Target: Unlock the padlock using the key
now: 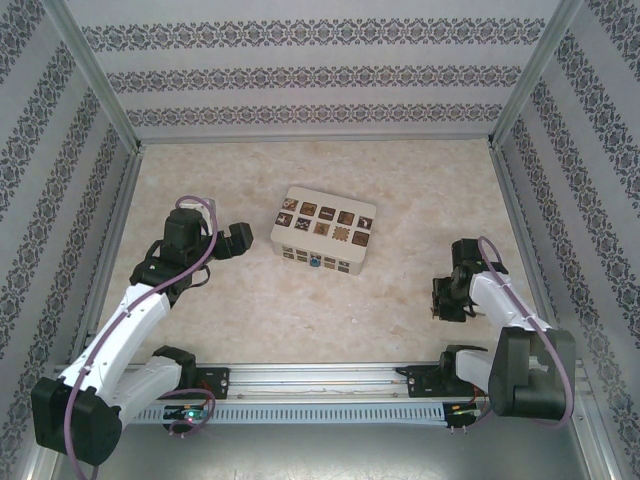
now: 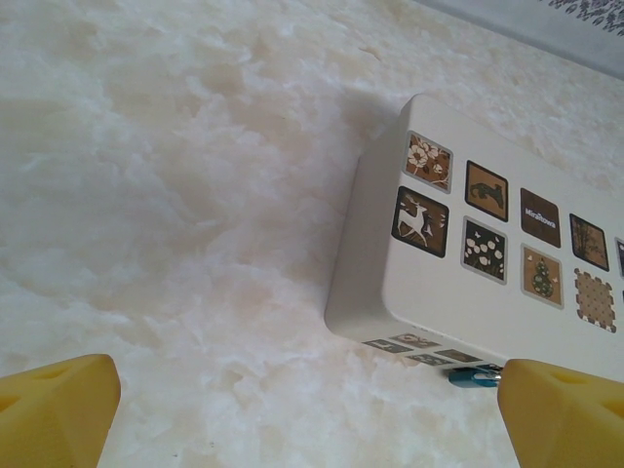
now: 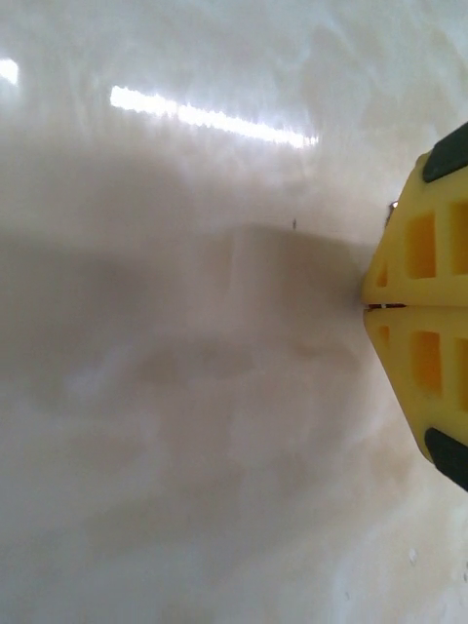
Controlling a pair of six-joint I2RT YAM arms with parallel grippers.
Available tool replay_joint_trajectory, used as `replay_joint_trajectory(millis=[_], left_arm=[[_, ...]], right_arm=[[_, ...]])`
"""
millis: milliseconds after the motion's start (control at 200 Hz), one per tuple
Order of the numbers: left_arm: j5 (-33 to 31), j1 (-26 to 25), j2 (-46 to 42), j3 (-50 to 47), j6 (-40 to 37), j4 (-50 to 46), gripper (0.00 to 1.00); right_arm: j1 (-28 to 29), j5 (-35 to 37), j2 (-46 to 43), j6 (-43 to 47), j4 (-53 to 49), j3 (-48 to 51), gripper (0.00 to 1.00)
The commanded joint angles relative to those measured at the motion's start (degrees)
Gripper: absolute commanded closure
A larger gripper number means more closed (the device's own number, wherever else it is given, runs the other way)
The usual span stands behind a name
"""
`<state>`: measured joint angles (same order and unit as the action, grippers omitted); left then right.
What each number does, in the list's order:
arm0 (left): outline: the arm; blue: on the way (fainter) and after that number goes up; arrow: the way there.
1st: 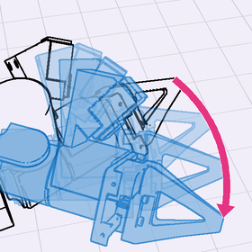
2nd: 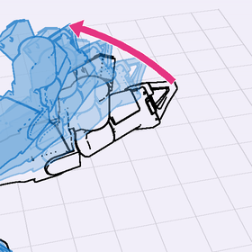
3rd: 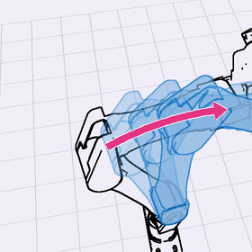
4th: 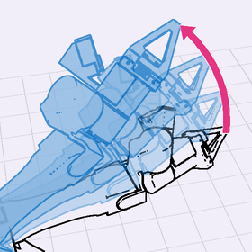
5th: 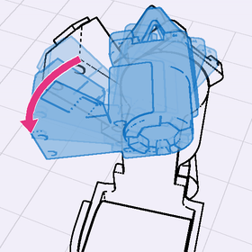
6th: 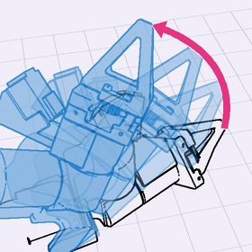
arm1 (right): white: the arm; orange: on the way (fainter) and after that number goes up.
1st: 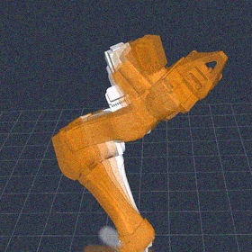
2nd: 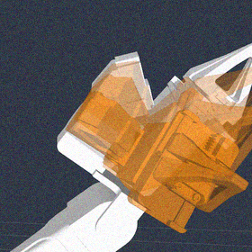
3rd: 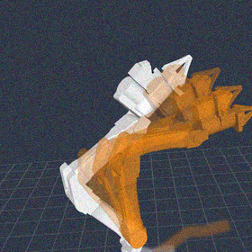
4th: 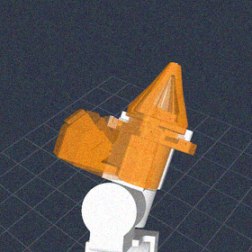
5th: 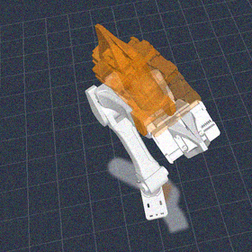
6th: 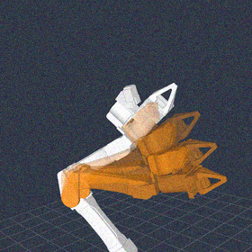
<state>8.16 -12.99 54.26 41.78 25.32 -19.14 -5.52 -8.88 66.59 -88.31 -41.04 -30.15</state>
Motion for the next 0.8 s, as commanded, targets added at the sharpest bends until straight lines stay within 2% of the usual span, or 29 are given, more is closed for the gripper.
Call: replay_joint_trajectory(millis=[0,85,220,355,505,645,794], left_arm=[[1.46,0.43,-1.24,1.4,0.87,-0.93,0.01],[2.86,0.5,-1.27,2.1,1.95,-0.27,0.01],[6.67,0.5,-0.88,3.01,5.44,2.44,0.01],[10.55,0.45,0.53,4.01,10.1,5.8,0.01],[15.38,0.43,3.55,4.98,18.53,10.75,0.0],[21.45,0.33,6.86,4.59,29.62,19.34,0.0],[24.68,-0.77,9.7,3.89,40.2,28.68,0.0]], right_arm=[[-0.55,-2.37,-2.33,1.73,3.86,0.55,1.0],[-0.46,-4.4,-4.9,1.71,8.34,1.67,1.0],[0.04,-7.13,-9.58,1.45,21.1,4.48,1.0],[1.28,-10.19,-12.43,0.36,40.13,8.64,1.0],[3.41,-14.49,-8.57,-1.57,63.35,11.8,1.0],[6.68,-19.54,-2.12,-0.61,76.21,8.14,1.0],[12.06,-23.99,4.64,1.71,87.24,2.21,1.0]])
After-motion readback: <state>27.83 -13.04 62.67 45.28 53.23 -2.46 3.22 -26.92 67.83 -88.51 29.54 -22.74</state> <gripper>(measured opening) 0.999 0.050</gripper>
